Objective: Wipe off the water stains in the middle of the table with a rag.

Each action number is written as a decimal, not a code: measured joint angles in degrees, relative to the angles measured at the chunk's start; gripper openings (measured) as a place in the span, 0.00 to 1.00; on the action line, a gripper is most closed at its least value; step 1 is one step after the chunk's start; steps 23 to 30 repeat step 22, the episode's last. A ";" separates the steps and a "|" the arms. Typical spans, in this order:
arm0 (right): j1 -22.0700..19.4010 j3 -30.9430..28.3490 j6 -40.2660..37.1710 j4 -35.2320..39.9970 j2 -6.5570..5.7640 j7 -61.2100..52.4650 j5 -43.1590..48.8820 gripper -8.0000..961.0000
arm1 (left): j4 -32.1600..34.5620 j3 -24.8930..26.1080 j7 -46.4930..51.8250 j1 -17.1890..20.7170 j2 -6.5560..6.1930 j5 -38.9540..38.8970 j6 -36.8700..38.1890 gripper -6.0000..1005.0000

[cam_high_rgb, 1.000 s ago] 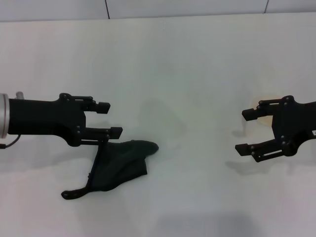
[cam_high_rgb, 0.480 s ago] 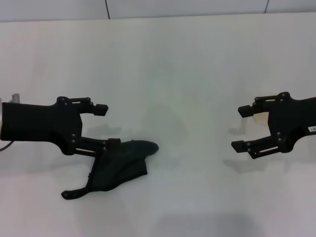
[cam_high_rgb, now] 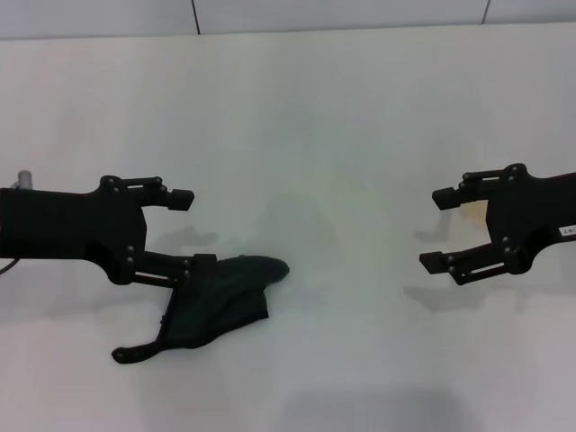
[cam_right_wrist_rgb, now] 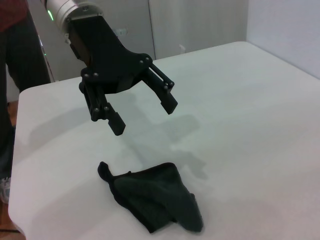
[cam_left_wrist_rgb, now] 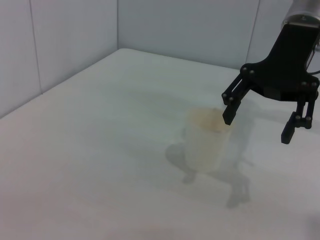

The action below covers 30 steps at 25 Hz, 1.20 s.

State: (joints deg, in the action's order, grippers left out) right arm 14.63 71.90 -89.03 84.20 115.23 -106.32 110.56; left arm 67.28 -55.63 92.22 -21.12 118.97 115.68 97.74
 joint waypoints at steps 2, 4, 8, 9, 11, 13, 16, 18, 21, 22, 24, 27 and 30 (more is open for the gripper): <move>0.02 0.00 0.00 0.00 0.00 -0.01 0.00 0.88 | 0.00 0.00 -0.19 0.07 -0.01 -0.01 0.00 0.89; 0.04 0.00 0.00 0.00 0.00 -0.03 0.00 0.88 | 0.00 0.12 -0.49 0.21 -0.02 -0.02 0.00 0.89; 0.05 0.05 0.00 -0.01 0.00 -0.13 0.00 0.88 | -0.01 1.26 -1.05 0.53 -0.05 -0.03 0.09 0.89; 0.05 0.06 0.00 0.00 0.00 -0.18 0.00 0.88 | -0.01 1.43 -1.20 0.61 -0.06 -0.03 0.17 0.89; 0.06 0.08 0.00 -0.01 0.00 -0.37 0.02 0.88 | -0.01 1.43 -1.23 0.66 -0.06 -0.03 0.24 0.89; 0.08 0.09 0.00 -0.01 0.00 -0.48 0.05 0.88 | 0.02 1.43 -1.24 0.70 -0.06 -0.03 0.31 0.89; 0.14 0.09 0.00 0.00 0.00 -0.52 0.08 0.88 | 0.54 1.43 -1.25 0.77 -0.01 -0.03 0.51 0.89; 0.14 0.09 -0.01 0.00 0.00 -0.54 0.09 0.88 | 0.86 1.41 -1.20 0.85 0.06 -0.03 0.60 0.89; 0.14 0.09 -0.03 0.00 0.00 -0.59 0.10 0.88 | 1.16 1.40 -1.06 1.02 0.09 -0.03 0.85 0.89; 0.14 0.09 -0.08 0.00 0.00 -0.60 0.10 0.88 | 1.23 1.40 -1.05 1.06 0.10 -0.03 0.99 0.89; 0.14 0.09 -0.08 0.00 0.00 -0.60 0.10 0.88 | 1.23 1.40 -1.05 1.06 0.10 -0.03 0.99 0.89; 0.14 0.09 -0.08 0.00 0.00 -0.60 0.10 0.88 | 1.23 1.40 -1.05 1.06 0.10 -0.03 0.99 0.89; 0.14 0.09 -0.08 0.00 0.00 -0.60 0.10 0.88 | 1.23 1.40 -1.05 1.06 0.10 -0.03 0.99 0.89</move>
